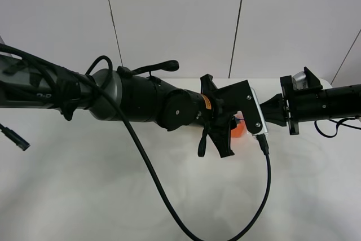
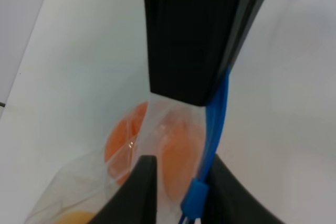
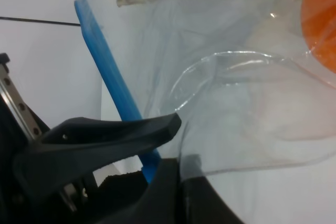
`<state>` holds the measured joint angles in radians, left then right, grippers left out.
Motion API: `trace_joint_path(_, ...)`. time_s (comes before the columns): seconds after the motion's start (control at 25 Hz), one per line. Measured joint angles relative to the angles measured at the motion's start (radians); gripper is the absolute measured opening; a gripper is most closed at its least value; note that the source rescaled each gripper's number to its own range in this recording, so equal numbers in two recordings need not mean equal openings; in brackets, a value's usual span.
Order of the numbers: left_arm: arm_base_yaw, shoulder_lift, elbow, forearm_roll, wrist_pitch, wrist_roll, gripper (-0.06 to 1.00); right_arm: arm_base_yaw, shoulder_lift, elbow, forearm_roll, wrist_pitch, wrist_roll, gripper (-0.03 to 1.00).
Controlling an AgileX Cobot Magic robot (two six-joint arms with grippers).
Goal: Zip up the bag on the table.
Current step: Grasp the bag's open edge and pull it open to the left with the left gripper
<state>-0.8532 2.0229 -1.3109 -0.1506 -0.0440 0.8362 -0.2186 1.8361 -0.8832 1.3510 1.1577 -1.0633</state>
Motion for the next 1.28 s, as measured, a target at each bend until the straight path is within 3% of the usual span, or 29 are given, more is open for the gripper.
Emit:
trace_joint_path(0.48,0.0,0.0,0.0,0.0,-0.007,-0.018,0.44,0.0,0.0,0.0,0.0,-0.005,0.0,0.0)
trace_joint_path(0.56,0.0,0.0,0.0,0.0,-0.007,-0.018,0.28,0.0,0.0,0.0,0.0,-0.005,0.0,0.0)
trace_joint_path(0.64,0.0,0.001,0.0,0.0,-0.007,-0.018,0.03,0.0,0.0,0.0,0.0,-0.005,0.0,0.0)
trace_joint_path(0.68,0.0,0.001,0.0,0.001,-0.007,-0.018,0.0,0.0,0.0,0.0,0.0,-0.005,0.0,0.0)
trace_joint_path(1.04,0.0,0.001,0.0,0.001,-0.005,-0.013,0.0,0.0,0.0,-0.002,0.0,-0.006,0.0,0.0)
trace_joint_path(1.28,0.0,0.001,-0.001,0.002,0.044,0.107,0.0,0.003,0.0,-0.002,-0.02,-0.015,0.0,0.0)
